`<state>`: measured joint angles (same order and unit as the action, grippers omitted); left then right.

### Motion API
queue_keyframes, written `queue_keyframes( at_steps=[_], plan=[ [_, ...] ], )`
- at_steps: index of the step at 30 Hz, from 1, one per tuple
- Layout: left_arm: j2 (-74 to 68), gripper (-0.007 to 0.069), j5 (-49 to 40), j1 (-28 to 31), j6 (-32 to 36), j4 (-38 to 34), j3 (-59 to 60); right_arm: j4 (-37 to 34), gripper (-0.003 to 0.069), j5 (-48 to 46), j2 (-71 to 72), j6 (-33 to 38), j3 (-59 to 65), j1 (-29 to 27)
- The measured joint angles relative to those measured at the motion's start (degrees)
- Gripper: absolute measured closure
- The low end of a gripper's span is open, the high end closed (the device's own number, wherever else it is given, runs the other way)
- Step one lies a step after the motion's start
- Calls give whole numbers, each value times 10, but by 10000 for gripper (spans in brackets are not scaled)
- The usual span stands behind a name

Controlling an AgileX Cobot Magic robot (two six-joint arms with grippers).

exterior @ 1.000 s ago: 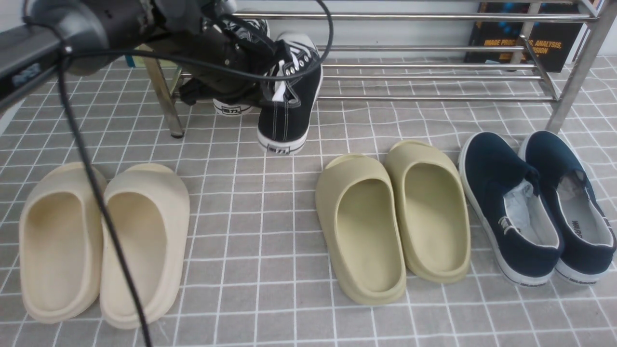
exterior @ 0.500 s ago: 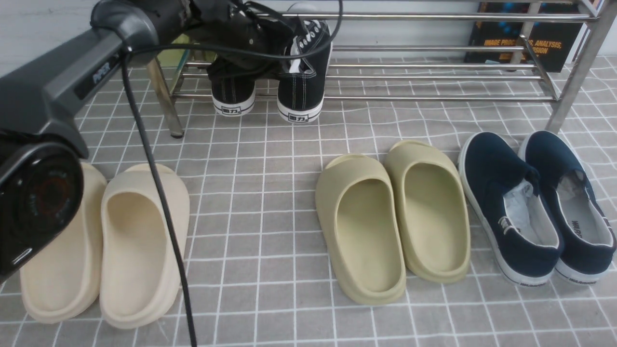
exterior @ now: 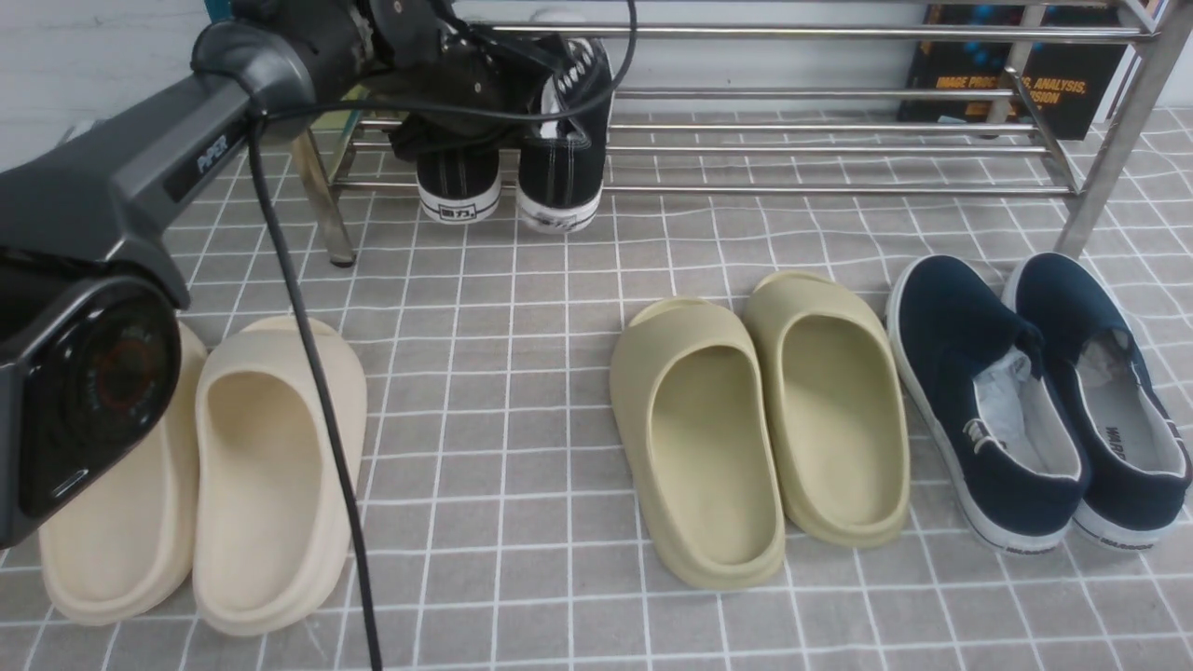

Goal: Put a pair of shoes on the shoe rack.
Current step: Use the left arm to put a shoe into the shoe rack

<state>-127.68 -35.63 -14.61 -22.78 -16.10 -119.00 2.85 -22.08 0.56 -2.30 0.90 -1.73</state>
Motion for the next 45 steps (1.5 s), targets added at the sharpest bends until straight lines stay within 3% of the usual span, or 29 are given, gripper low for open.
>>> queue_keyframes(
  at_steps=[1,5,8,12,17,21,26,38,45],
  plan=[
    [0,568,1,0,0,1,-1,0,414,0,0,0,0,0],
    [1,436,-10,0,1,3,-30,0,414,0,0,0,0,0],
    [15,354,-81,0,8,3,-54,0,414,0,0,0,0,0],
    [48,326,-190,0,53,6,-77,0,414,0,0,0,0,0],
    [84,460,-314,-16,129,17,-84,0,414,0,0,0,0,0],
    [72,638,-353,-53,158,47,-54,0,414,0,0,0,0,0],
    [33,638,-309,-69,151,63,-19,0,414,0,0,0,0,0],
    [-24,638,-111,-69,6,125,-9,0,414,0,0,-1,0,0],
    [-26,638,-85,-69,-10,133,-9,0,414,0,0,-1,0,0]
  ],
)
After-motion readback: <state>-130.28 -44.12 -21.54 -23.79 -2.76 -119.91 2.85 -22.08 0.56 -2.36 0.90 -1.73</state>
